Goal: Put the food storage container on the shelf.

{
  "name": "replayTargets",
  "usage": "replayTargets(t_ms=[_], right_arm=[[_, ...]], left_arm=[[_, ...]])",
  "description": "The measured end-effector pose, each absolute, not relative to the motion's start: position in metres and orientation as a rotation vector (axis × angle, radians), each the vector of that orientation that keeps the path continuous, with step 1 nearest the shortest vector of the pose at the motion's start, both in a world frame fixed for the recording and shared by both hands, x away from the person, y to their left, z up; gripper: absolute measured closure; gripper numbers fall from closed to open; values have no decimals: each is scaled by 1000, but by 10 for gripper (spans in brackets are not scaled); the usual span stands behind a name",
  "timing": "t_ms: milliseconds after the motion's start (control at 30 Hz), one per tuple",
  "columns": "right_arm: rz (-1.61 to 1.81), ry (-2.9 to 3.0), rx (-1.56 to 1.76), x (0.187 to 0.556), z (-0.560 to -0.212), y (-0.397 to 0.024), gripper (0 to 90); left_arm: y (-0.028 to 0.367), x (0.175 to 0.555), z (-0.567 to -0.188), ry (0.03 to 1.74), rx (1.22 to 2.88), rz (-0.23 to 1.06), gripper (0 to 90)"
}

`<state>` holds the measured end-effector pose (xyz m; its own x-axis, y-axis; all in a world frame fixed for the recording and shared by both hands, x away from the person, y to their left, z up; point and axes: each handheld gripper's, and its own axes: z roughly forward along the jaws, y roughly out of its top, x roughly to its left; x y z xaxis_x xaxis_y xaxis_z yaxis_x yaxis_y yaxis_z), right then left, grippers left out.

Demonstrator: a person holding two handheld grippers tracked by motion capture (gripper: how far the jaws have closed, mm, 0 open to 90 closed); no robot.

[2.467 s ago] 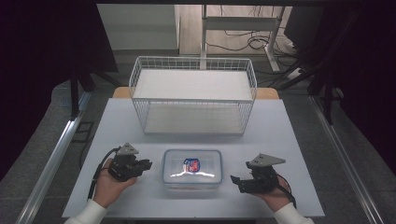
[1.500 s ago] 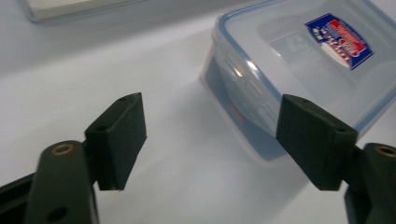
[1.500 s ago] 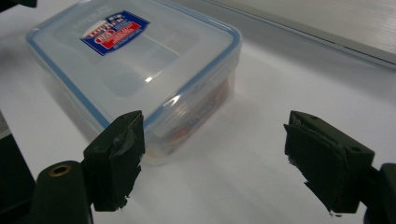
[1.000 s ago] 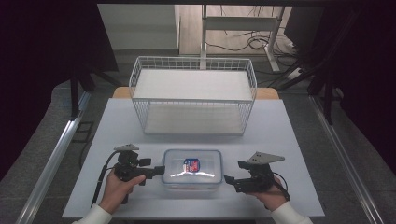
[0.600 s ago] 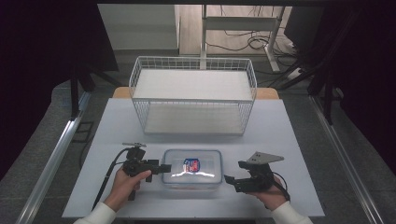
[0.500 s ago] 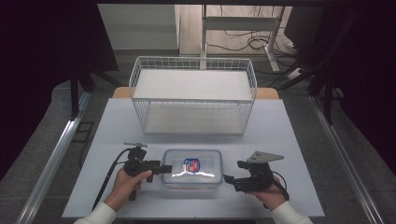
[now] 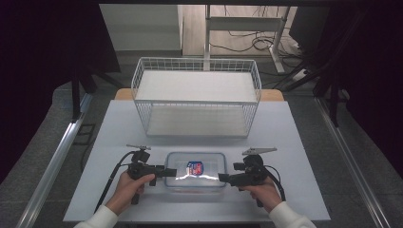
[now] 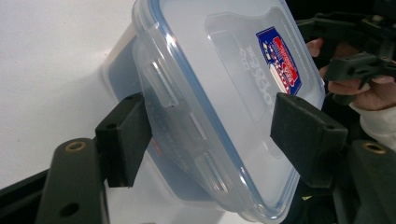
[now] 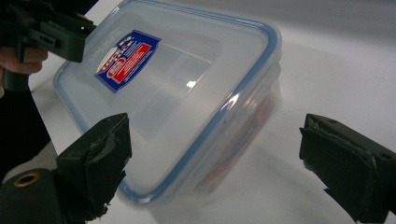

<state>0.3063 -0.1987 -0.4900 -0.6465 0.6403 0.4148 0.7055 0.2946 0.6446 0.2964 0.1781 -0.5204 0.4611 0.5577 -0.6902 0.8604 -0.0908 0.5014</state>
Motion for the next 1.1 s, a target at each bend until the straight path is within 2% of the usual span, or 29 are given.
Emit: replayTargets(t_ms=[433, 567, 667, 700, 733, 833, 867, 1100], right_arm=[[-1215, -2290, -1282, 321, -503, -187, 98], [-1208, -2277, -1273, 322, -505, -187, 145], [-1216, -2254, -1301, 321, -501, -192, 255], [-1216, -2254, -1301, 321, -501, -192, 255], [-1223, -2242, -1308, 321, -499, -195, 303], [-1229, -2215, -1319, 319, -499, -198, 335], [-1245, -2195, -1323, 317, -498, -201, 375], [-1299, -2173, -1330, 305, -493, -207, 469]], left_arm=[[180, 297, -521, 1212, 1762, -413, 321], [180, 297, -521, 1212, 1759, -413, 322], [180, 297, -521, 1216, 1759, -414, 323], [180, 297, -521, 1216, 1759, -414, 324], [180, 296, -520, 1213, 1762, -411, 332], [180, 293, -518, 1210, 1762, -400, 353], [181, 290, -516, 1208, 1758, -387, 364], [183, 275, -510, 1187, 1740, -343, 430]])
